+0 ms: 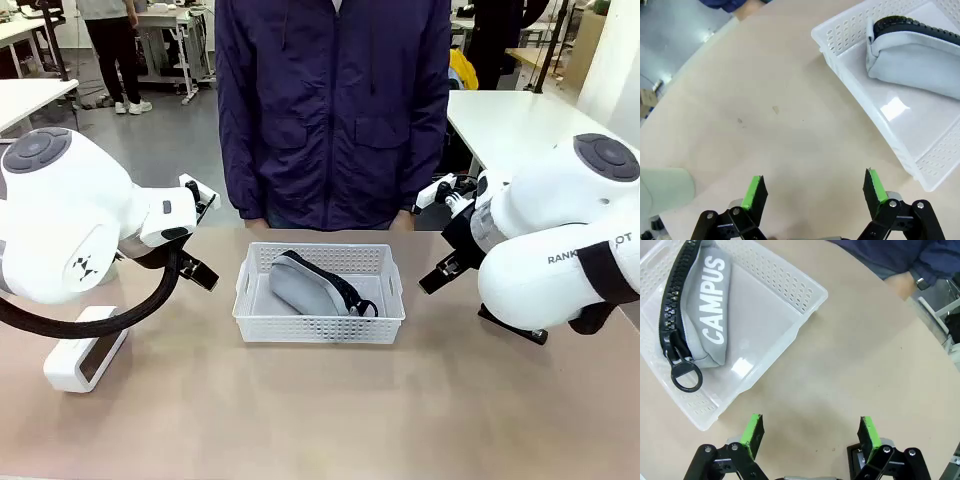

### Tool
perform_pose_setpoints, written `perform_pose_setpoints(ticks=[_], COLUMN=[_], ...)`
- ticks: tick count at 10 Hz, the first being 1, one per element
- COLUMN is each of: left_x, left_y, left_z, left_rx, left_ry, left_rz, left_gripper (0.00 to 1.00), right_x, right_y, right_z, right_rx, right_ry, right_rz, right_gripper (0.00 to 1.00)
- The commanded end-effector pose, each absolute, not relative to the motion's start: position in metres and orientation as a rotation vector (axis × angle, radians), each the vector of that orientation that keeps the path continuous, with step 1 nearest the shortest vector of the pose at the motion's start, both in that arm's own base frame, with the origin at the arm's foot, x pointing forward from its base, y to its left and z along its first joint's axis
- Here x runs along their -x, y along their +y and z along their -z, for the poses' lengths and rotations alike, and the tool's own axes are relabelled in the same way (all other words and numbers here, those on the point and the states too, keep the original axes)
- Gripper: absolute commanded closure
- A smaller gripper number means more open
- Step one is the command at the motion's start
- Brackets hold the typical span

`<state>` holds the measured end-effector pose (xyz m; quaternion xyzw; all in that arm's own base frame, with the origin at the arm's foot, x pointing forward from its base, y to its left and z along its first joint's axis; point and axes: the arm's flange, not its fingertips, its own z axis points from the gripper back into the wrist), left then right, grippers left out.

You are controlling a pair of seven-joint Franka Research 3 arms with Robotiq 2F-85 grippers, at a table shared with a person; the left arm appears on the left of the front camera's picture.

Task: Efficiently arrange items inside the basket to fit them all.
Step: Pick up the Digital clock and place it inside the Organizing basket.

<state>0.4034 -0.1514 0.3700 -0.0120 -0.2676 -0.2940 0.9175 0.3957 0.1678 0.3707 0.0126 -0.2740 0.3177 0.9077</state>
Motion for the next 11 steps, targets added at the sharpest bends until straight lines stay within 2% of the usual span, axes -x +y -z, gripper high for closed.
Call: perform_pose_setpoints(ticks=[1,11], left_x=[-0.4033,-0.4033], left_y=[-0.1515,-0.1515], left_z=[-0.3702,-0.3702], left_rx=[0.025,0.025], left_ry=[-0.551,-0.551], left_rz=[0.605,0.605], left_gripper=[0.0,0.0], right_x=[-0.3957,-0.3957], right_y=[0.1678,0.1678], right_z=[-0.3707,-0.3707], right_rx=[-0.026,-0.026], right_ry=[-0.566,-0.566], right_rz=[-0.656,-0.656], right_gripper=[0.0,0.0])
